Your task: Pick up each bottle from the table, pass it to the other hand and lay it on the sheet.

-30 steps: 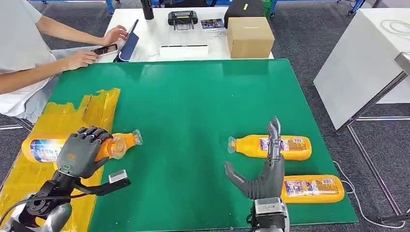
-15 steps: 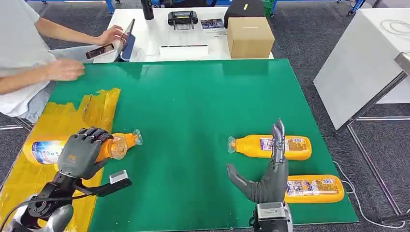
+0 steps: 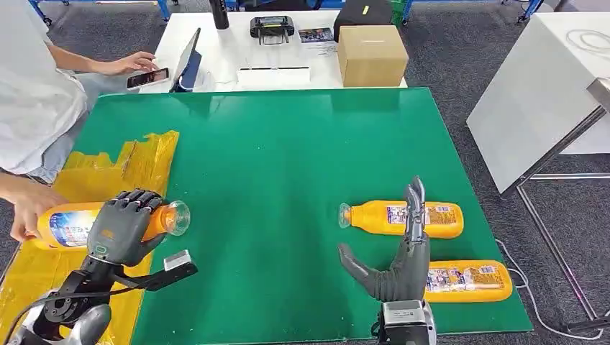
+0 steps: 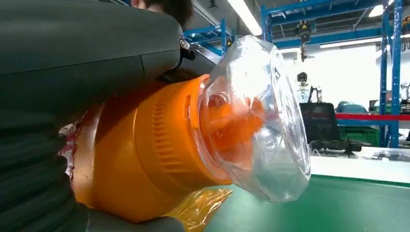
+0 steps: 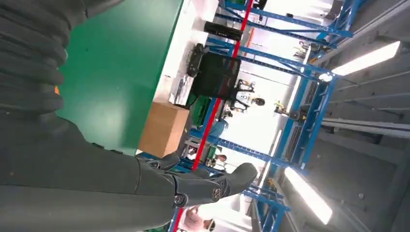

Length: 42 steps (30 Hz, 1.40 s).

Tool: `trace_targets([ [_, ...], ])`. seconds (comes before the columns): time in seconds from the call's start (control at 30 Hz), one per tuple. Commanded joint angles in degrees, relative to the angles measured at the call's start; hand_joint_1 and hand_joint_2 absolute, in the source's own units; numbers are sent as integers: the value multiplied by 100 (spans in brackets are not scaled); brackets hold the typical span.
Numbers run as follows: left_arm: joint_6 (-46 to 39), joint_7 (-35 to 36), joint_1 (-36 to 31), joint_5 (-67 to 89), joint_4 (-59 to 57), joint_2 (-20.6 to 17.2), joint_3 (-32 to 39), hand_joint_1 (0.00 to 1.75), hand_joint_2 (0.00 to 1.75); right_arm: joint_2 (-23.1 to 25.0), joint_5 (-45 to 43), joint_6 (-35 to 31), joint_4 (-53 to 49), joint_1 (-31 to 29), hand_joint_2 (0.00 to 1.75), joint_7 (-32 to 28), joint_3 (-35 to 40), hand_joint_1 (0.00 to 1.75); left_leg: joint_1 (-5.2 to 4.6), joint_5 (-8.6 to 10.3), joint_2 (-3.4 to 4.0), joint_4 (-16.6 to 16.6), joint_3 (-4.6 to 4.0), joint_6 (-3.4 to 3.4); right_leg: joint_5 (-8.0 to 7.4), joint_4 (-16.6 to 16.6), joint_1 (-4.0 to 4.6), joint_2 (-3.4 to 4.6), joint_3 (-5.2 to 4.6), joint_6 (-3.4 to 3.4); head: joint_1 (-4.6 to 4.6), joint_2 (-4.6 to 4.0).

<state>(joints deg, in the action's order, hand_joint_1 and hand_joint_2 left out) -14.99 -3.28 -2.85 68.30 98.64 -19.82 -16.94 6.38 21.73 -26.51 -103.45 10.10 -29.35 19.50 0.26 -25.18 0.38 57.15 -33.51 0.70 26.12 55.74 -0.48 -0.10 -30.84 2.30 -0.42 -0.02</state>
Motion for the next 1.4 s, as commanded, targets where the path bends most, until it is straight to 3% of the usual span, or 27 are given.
trace_targets([
  [0.03,27,12,-167,-44,-258,149,-34,175,175,-11,-21,2,136,-88,175,48,-137,0,2,-1,-7,-5,11,-1,2,-7,2,-5,15,-3,0,0],
  [0.37,128,-53,-278,-88,-464,234,-192,175,175,0,-13,29,221,-147,175,74,-122,0,3,0,-10,-6,14,-1,1,-10,3,-8,18,-3,-2,0],
  [0.9,380,157,-1949,307,-3578,994,-1172,175,175,-8,-161,283,671,-720,175,132,242,0,3,3,-18,-10,23,0,-2,-15,3,-14,32,-1,-2,0],
  [1.23,84,499,-2579,363,-5213,1113,-778,175,175,-66,-291,284,820,-883,175,191,434,0,11,-1,-14,-7,35,-2,-2,-18,12,-8,45,-5,-2,0],
  [1.4,33,426,-2580,283,-5335,1063,-699,175,175,-67,-302,285,849,-896,175,193,438,0,8,-4,0,-6,28,-1,-2,-13,9,4,35,-3,0,0],
])
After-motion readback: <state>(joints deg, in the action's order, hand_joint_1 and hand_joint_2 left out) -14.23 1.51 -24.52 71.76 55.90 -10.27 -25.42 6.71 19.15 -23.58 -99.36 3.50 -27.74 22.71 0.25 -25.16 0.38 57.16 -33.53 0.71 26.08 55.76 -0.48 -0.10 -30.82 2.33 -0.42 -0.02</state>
